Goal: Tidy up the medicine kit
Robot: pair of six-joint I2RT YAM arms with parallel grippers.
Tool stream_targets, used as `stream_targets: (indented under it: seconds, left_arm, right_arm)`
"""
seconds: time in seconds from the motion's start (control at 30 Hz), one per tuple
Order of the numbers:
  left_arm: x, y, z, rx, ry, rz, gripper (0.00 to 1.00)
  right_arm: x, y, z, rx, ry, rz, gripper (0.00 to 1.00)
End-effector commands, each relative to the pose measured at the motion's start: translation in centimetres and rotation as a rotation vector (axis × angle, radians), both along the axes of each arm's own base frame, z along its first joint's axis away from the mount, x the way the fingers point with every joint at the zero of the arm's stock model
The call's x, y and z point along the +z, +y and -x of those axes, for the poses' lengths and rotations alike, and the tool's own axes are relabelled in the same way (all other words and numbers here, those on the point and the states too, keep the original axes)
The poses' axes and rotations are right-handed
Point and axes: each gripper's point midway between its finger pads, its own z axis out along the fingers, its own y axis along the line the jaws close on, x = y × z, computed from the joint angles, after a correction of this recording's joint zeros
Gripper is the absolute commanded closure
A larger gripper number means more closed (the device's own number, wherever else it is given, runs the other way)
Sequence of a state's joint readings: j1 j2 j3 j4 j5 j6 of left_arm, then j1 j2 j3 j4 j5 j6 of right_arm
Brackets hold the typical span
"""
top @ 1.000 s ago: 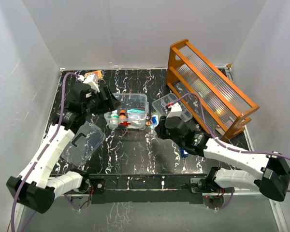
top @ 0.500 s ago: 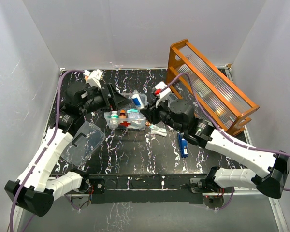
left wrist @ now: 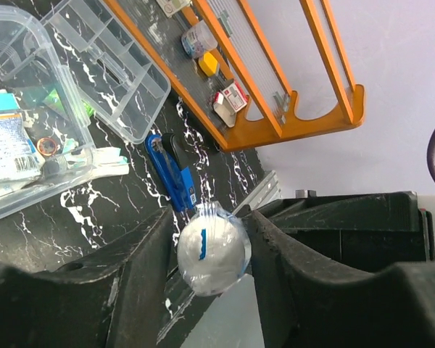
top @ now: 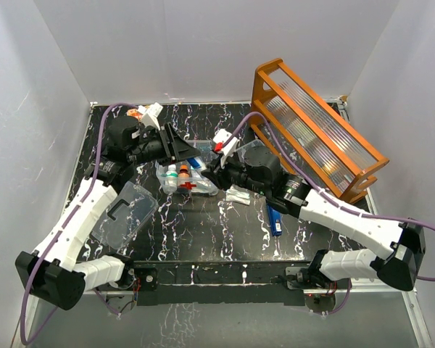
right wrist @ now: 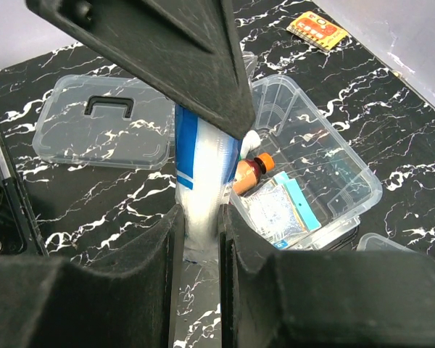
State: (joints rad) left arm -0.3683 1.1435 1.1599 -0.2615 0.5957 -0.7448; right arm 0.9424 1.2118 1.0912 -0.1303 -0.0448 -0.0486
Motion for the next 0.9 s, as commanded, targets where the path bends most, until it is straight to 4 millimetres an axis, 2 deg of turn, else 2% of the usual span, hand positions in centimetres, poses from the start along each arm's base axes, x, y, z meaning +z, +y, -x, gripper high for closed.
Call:
stream_targets:
  seconds: [0.0, 0.2, 0.3, 0.37, 0.47, 0.6, 0.8, 0.87]
  left_arm:
    - [-0.1, -0.2, 0.4, -0.028, 0.029, 0.005, 0.60]
    - [-0.3, 0.1, 0.4, -0.025, 0.016, -0.021, 0.69]
    - [-0.1, 0.2, 0.4, -0.024, -0.007, -0.032, 0.76]
    - [-0.1, 0.3, 0.3, -0.024, -0.015, -0.036, 0.81]
    - [0.0, 0.4, -0.2, -0.002, -0.024, -0.044, 0.83]
    - [-0.5, 2.1, -2.4, 0.140, -0.027, -0.117, 0.84]
    - [-1.5, 6.5, -6.8, 0.450, -0.056, -0.268, 0.83]
    - [-2.0, 7.5, -8.2, 0.513, -0.068, -0.302, 0.83]
  right_arm:
    - [3.5, 0.7, -0.3, 0.015, -0.073, -0.064, 0.84]
    - [2.6, 0.5, -0.9, -0.019, -0.060, -0.048, 0.83]
    - [2.4, 0.3, -1.1, -0.042, -0.049, -0.047, 0.78]
    - [2.3, 0.1, -1.3, -0.064, -0.040, -0.050, 0.71]
    - [2.2, -0.2, -1.3, -0.085, -0.019, -0.062, 0.48]
    - [2.5, -1.2, -1.1, -0.128, 0.008, -0.104, 0.38]
    - [1.7, -3.3, -1.5, -0.272, 0.100, -0.185, 0.35]
    - [1.2, -3.9, -1.4, -0.302, 0.124, -0.206, 0.35]
